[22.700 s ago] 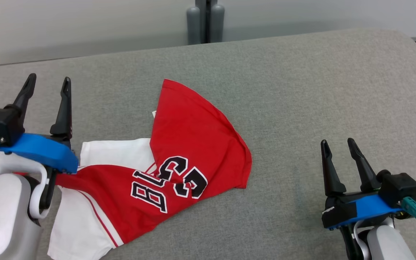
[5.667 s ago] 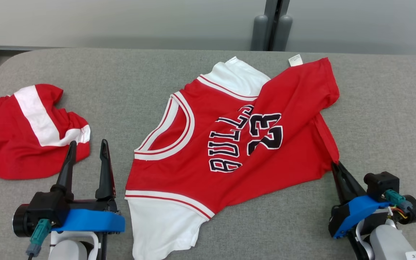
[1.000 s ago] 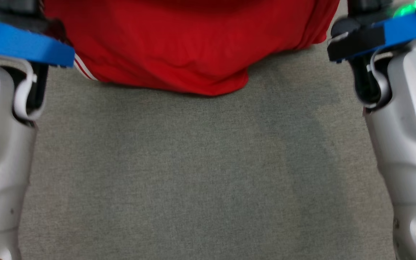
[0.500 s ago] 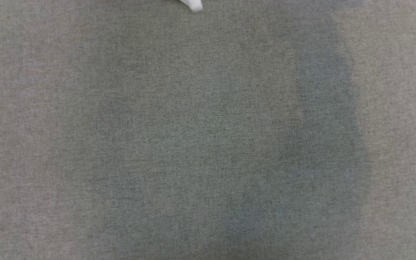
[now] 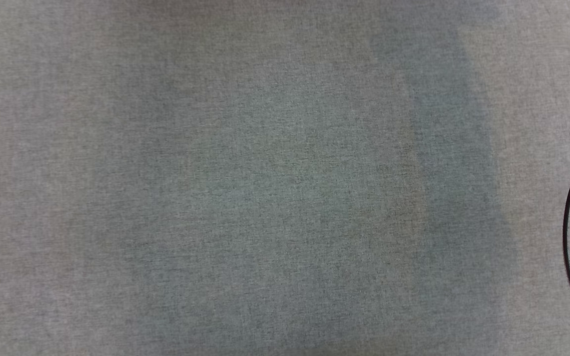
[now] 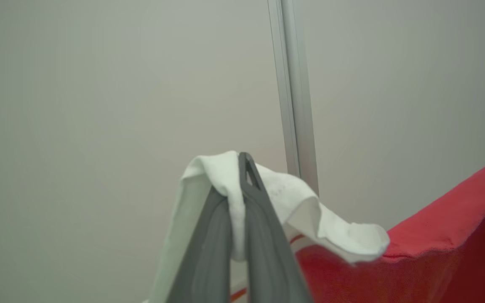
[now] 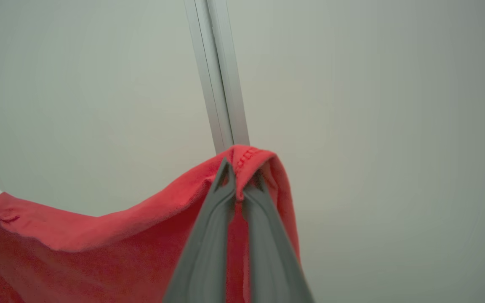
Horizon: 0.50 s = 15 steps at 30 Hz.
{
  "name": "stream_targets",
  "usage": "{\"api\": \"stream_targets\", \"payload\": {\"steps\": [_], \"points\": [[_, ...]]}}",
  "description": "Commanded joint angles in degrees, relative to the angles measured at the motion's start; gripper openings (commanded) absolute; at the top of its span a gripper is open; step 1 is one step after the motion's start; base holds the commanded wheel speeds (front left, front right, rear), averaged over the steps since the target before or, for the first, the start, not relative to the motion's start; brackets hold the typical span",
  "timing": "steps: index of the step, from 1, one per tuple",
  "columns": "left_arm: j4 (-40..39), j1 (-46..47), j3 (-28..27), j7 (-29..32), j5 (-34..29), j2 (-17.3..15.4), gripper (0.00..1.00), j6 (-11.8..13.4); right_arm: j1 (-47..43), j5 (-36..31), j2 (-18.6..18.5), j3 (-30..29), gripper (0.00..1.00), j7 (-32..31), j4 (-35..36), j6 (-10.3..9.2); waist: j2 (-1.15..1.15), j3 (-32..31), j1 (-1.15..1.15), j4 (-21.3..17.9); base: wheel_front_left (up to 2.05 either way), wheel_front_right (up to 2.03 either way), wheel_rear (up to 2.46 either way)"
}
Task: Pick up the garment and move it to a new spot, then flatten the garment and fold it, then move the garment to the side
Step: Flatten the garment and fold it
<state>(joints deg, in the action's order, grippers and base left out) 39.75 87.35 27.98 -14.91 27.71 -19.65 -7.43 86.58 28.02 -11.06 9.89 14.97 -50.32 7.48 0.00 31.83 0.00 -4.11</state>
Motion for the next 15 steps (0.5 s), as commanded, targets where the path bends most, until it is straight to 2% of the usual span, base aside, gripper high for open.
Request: {"api": "stream_targets", "payload": {"steps": [1, 6, 15], "points": [[-1.83, -3.46, -1.4, -0.34, 0.42, -0.26, 0.0, 0.19, -3.91, 1.01, -0.23, 0.06, 0.0, 0.28, 2.01, 0.03, 0.0, -0.41, 0.0, 0.17, 0.0, 0.0, 0.0], [-8.43, -17.53, -4.54, -0.31, -0.48, -0.07, 0.0, 1.69, -16.37, 1.86, 0.18, 1.18, 0.0, 0.29, 7.56, 0.03, 0.0, -2.93, 0.0, 0.47, 0.0, 0.0, 0.0], [-22.26, -45.17, -10.13, -0.29, -1.9, 1.62, 0.0, 5.85, -37.88, 3.0, 1.76, 0.79, 0.0, 0.29, 16.87, 0.03, 0.0, -8.29, 0.0, 0.37, 0.0, 0.0, 0.0]]}}
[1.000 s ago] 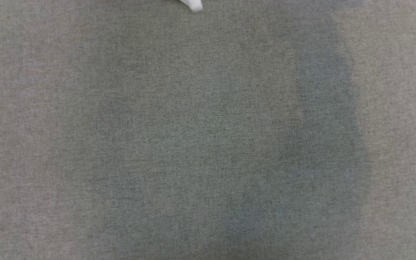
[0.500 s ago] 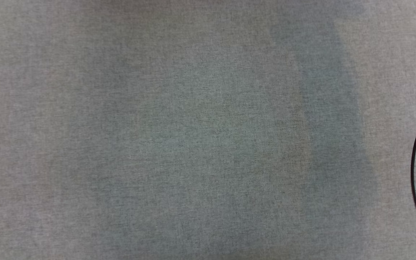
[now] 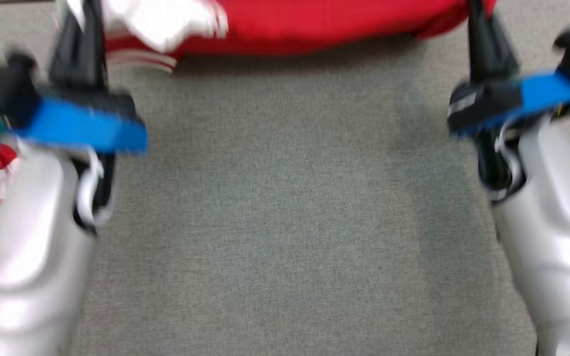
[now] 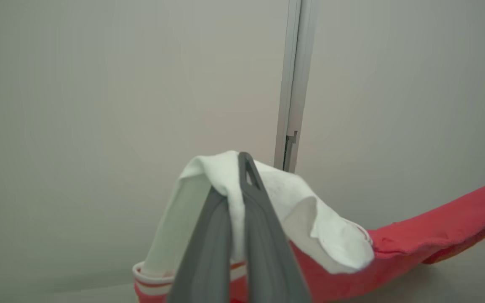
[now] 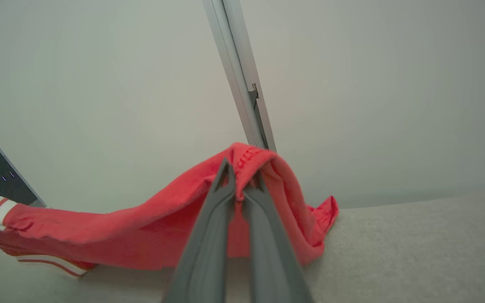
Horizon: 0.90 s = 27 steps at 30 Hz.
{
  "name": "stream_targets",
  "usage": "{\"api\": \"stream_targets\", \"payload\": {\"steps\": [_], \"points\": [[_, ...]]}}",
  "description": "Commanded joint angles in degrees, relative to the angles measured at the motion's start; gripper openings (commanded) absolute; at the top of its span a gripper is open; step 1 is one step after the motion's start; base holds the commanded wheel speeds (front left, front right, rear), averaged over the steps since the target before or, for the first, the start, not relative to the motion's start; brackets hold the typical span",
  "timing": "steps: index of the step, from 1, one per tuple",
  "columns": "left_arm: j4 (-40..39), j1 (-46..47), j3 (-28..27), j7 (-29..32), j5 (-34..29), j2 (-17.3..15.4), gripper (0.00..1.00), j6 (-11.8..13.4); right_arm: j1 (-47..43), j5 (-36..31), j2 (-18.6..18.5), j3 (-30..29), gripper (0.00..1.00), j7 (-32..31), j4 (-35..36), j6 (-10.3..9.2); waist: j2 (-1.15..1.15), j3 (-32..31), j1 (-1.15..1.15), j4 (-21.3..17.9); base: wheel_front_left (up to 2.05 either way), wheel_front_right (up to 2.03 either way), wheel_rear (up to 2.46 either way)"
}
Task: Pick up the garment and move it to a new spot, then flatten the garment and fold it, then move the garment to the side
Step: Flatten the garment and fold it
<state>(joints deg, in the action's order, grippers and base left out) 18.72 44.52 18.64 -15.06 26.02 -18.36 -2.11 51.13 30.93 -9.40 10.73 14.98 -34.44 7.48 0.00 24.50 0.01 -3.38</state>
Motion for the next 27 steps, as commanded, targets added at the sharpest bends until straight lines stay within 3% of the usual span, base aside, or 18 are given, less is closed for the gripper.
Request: {"api": "stream_targets", "payload": {"steps": [1, 12, 20, 27], "points": [[-2.42, -5.14, -1.25, -0.15, -0.25, 0.68, 0.0, 0.95, -4.75, 0.28, 0.3, -0.08, 0.0, 0.28, 1.85, 0.03, 0.0, -1.54, -0.01, -0.27, 0.0, 0.0, 0.0], [-9.43, -31.24, -2.79, -0.15, -2.49, 4.02, 0.0, 1.08, -27.03, 0.6, -0.14, 0.63, 0.0, 0.29, 6.75, 0.03, 0.0, -9.47, -0.01, 1.23, 0.0, 0.0, 0.0], [-10.78, -42.7, -3.65, -0.15, -2.7, 6.06, 0.0, 1.08, -38.93, 0.93, 0.3, -0.74, 0.0, 0.29, 8.05, 0.03, 0.0, -13.9, -0.01, 2.16, 0.0, 0.0, 0.0], [-12.95, -52.4, -2.83, -0.15, -3.14, 7.14, 0.0, 1.45, -50.29, -0.83, -0.6, -4.61, 0.0, -2.42, 13.6, 0.03, 0.0, -17.44, -0.01, 2.33, 0.0, 0.0, 0.0]]}}
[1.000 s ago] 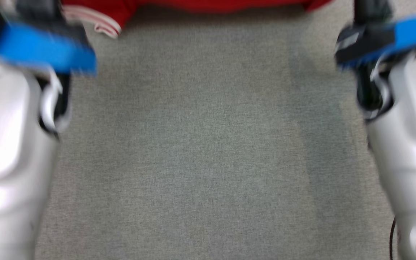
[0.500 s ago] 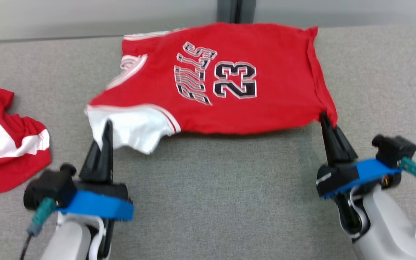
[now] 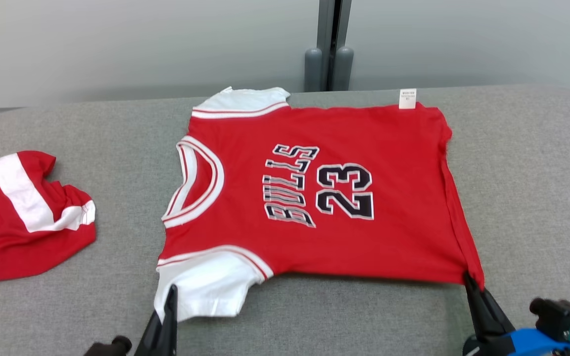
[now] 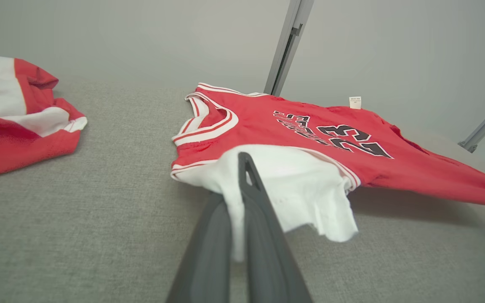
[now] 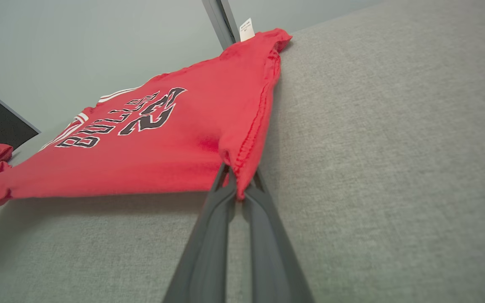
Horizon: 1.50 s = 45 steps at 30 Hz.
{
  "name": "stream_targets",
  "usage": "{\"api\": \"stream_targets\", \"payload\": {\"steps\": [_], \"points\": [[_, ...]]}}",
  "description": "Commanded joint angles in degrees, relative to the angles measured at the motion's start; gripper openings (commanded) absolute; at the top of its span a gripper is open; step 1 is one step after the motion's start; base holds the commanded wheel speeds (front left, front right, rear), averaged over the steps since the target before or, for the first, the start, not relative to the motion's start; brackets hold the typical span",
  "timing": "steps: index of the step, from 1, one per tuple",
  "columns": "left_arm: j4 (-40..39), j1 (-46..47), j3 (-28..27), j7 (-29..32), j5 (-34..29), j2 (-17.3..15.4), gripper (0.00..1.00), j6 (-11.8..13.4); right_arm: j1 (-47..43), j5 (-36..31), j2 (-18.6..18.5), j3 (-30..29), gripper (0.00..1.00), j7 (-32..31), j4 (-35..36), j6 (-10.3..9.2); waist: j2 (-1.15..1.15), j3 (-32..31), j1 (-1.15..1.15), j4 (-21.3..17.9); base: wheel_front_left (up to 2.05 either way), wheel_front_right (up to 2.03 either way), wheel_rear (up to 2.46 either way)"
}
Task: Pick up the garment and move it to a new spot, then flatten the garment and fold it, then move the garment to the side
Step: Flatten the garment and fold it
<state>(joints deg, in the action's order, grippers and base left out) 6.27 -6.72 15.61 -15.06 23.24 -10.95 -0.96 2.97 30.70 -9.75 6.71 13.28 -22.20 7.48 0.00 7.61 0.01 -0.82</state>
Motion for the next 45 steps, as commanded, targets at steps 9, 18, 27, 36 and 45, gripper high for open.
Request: {"api": "stream_targets", "payload": {"steps": [9, 18, 27, 36, 45], "points": [[-2.09, -5.1, 1.44, 0.19, -0.36, -0.46, 0.0, 0.58, -9.24, -3.12, 1.79, -3.61, 0.0, -6.22, 8.34, 0.03, 0.0, -1.66, -0.01, -0.38, 0.0, 0.0, 0.0], [-2.4, -1.49, 1.38, 0.38, -0.77, -1.09, 0.0, 0.43, -7.31, -5.61, 2.55, -4.34, 0.0, -10.25, 11.78, 0.03, 0.0, -0.93, -0.01, -1.18, 0.0, 0.0, 0.0], [-1.45, 4.39, 1.69, 1.06, -1.89, -2.8, 0.0, -0.8, -3.8, -5.83, 2.18, -4.09, 0.0, -13.66, 12.77, 0.03, 0.0, 0.66, -0.01, -1.86, 0.0, 0.0, 0.0], [3.88, 12.33, 2.32, 0.91, -3.09, -4.13, 0.0, -2.53, 0.4, -4.94, 1.58, -2.71, 0.0, -16.22, 10.86, 0.03, 0.0, 2.84, -0.01, -2.73, 0.0, 0.0, 0.0], [11.48, 22.05, 2.01, 0.55, -2.66, -4.82, 0.0, -4.17, 6.85, -5.14, 1.67, -2.25, 0.0, -17.84, 9.1, 0.03, 0.0, 7.23, -0.01, -3.57, 0.0, 0.0, 0.0]]}}
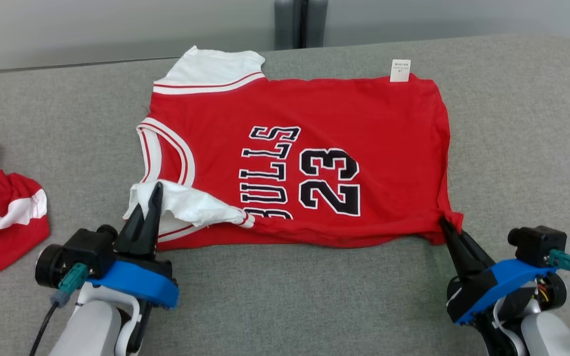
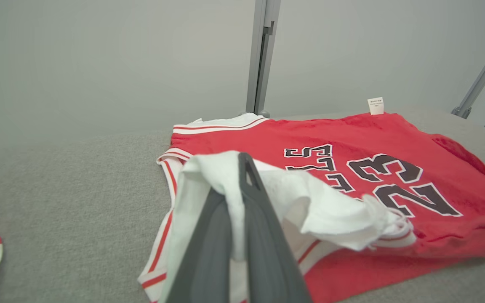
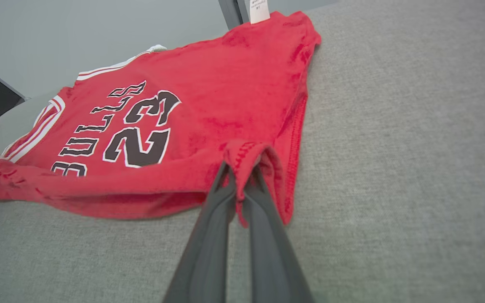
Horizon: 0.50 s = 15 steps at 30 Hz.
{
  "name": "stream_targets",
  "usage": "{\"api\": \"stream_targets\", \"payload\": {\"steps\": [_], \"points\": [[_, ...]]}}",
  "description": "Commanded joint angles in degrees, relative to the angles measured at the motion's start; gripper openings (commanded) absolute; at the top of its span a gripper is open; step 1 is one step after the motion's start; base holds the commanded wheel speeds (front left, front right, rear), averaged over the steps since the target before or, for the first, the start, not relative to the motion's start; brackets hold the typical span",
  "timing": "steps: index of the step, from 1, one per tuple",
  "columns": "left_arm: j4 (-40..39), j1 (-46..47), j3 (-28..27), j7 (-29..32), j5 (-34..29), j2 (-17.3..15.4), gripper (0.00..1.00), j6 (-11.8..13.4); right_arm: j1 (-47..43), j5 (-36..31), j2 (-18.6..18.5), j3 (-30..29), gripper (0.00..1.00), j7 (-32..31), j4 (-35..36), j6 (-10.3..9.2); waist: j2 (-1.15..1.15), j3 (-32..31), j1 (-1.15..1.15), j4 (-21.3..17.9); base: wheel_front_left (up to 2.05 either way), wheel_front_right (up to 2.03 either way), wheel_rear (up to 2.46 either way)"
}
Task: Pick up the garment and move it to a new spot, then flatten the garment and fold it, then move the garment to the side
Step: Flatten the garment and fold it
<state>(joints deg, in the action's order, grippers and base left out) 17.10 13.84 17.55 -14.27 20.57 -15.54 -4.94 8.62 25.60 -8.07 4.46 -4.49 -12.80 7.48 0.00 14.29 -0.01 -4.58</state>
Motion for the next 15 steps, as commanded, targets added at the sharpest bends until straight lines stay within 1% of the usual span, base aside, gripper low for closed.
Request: {"api": "stream_targets", "payload": {"steps": [1, 9, 10, 11, 12, 13, 14, 15], "points": [[1.34, 2.56, 0.08, -0.29, 0.0, -0.38, 0.0, -0.39, 2.0, 0.12, 0.11, 0.09, 0.0, -0.04, -0.48, 0.03, 0.0, 1.02, 0.01, 0.08, 0.0, 0.0, 0.0], [7.8, 9.58, 1.22, -0.61, -0.43, -0.82, 0.0, -1.5, 6.96, -0.81, 0.55, 1.13, 0.0, 0.77, -2.91, 0.03, 0.0, 3.22, 0.01, -0.5, 0.0, 0.0, 0.0], [8.66, 10.29, 1.34, -0.62, -0.33, -0.72, 0.0, -1.61, 7.47, -0.94, 0.58, 1.28, 0.3, 1.34, -3.07, 0.03, 0.0, 3.29, 0.01, -0.52, 0.0, 0.0, 0.0], [9.53, 10.93, 1.45, -0.7, -0.41, -0.68, 0.22, -1.67, 7.8, -1.04, 0.58, 1.34, 1.0, 1.88, -3.33, 0.03, 0.0, 3.32, 0.01, -0.54, 0.0, 0.0, 0.0], [10.25, 11.45, 1.62, -0.75, -0.87, -0.77, 0.48, -1.63, 7.91, -1.06, 0.62, 1.41, 1.0, 2.16, -3.72, 0.03, 0.0, 3.3, 0.01, -0.56, 0.0, 0.0, 0.0], [10.92, 11.82, 1.78, -0.8, -1.11, -0.68, 0.83, -1.61, 7.98, -1.15, 0.54, 1.5, 1.0, 2.54, -3.96, 0.03, 0.0, 3.22, 0.01, -0.54, 0.0, 0.0, 0.0], [11.56, 12.12, 1.88, -0.87, -1.23, -0.47, 1.0, -1.65, 8.07, -1.06, 0.29, 1.44, 1.0, 2.93, -4.19, 0.03, 0.0, 3.1, 0.01, -0.47, 0.0, 0.0, 0.0], [11.95, 12.37, 1.8, -0.88, -1.31, -0.26, 1.0, -1.68, 8.05, -1.13, -0.08, 1.41, 1.0, 3.29, -4.36, 0.03, 0.0, 2.95, 0.01, -0.4, 0.0, 0.0, 0.0]]}}
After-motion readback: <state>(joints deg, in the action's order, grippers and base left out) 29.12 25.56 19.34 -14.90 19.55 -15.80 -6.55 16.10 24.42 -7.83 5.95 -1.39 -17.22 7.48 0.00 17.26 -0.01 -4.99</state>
